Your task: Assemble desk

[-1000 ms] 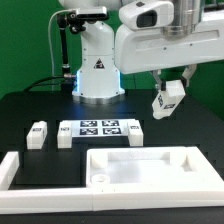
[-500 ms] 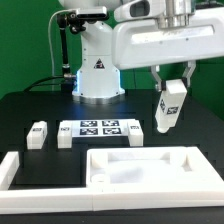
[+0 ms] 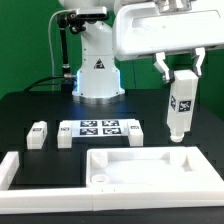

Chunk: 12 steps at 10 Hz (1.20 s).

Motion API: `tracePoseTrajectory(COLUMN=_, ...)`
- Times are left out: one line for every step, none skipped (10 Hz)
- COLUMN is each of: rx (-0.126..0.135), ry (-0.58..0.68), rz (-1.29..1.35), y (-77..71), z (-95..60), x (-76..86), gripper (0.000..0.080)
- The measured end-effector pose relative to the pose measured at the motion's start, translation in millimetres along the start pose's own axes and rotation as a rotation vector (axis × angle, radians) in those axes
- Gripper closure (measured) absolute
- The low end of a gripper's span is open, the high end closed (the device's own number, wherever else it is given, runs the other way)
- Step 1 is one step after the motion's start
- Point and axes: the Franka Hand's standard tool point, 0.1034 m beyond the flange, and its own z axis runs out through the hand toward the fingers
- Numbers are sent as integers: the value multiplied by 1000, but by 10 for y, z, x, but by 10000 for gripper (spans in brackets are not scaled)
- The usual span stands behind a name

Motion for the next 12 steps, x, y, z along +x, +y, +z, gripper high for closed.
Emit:
tracePoseTrajectory(rx=-1, ry=2, rz=0, y=4, z=20, x=-45, gripper=509)
tracePoseTrajectory(rx=1, ry=1, rz=0, y=-13, z=29, x=-47, gripper=509)
tracePoseTrajectory(rx=6, ry=21, rz=-4, y=-91, z=86, x=-60, gripper=509)
tracePoseTrajectory(rx=12, ry=31, rz=-7, y=-163, z=131, x=-74, gripper=509)
tracePoseTrajectory(rx=17, ry=44, rz=-12, y=-219, z=145, x=-65, gripper=509)
tracePoseTrajectory(rx=19, ry=47, rz=-19, y=-253, z=145, x=-62, gripper=509)
tracePoseTrajectory(rx=18, ry=46, rz=-19, y=-242, z=147, x=-66, gripper=509)
tracePoseTrajectory(rx=18, ry=46, rz=-19, y=-242, z=148, x=-68, gripper=509)
tracePoseTrajectory(rx=18, ry=45, rz=-19, y=-244, z=148, x=-69, gripper=509)
tracePoseTrajectory(rx=18, ry=45, rz=-20, y=-244, z=155, x=-80, gripper=509)
tracePoseTrajectory(rx=18, ry=79, rz=-25, y=-270, z=186, x=-110, gripper=509)
tracePoseTrajectory(rx=15, ry=98, rz=-33, y=-289, z=260, x=-157, gripper=509)
